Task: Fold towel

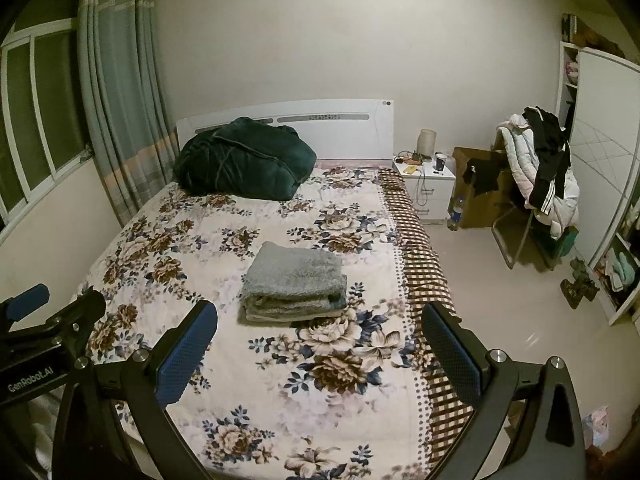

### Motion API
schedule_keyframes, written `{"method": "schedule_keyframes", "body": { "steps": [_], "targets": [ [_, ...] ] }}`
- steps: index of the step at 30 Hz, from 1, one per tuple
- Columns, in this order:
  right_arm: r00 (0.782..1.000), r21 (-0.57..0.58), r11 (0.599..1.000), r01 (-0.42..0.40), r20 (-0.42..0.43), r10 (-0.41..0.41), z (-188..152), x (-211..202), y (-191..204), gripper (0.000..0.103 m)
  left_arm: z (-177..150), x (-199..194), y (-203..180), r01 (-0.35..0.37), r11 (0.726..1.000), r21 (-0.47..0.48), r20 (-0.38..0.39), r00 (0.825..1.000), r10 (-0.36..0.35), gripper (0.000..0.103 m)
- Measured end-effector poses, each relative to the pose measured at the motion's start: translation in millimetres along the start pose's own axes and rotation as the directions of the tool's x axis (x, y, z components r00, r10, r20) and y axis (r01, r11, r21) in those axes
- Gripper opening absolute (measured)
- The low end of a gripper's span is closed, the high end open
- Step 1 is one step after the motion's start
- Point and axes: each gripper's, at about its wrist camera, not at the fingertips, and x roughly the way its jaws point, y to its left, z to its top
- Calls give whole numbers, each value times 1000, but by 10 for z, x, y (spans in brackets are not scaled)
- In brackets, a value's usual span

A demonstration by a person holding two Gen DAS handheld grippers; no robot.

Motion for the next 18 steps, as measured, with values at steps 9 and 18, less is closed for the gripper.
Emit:
{"method": "schedule_keyframes", "body": {
  "steps": [9, 18],
  "targets": [
    [1000, 0, 1000, -1, 4, 1, -15, -8, 10, 103, 1, 3, 6, 1, 1000, 3, -1, 1000, -1, 103],
    [1000, -5, 1000, -2, 4, 2, -44, -31, -8, 103, -2, -6, -5, 0, 1000, 0, 0, 1000, 0, 103]
  ]
}}
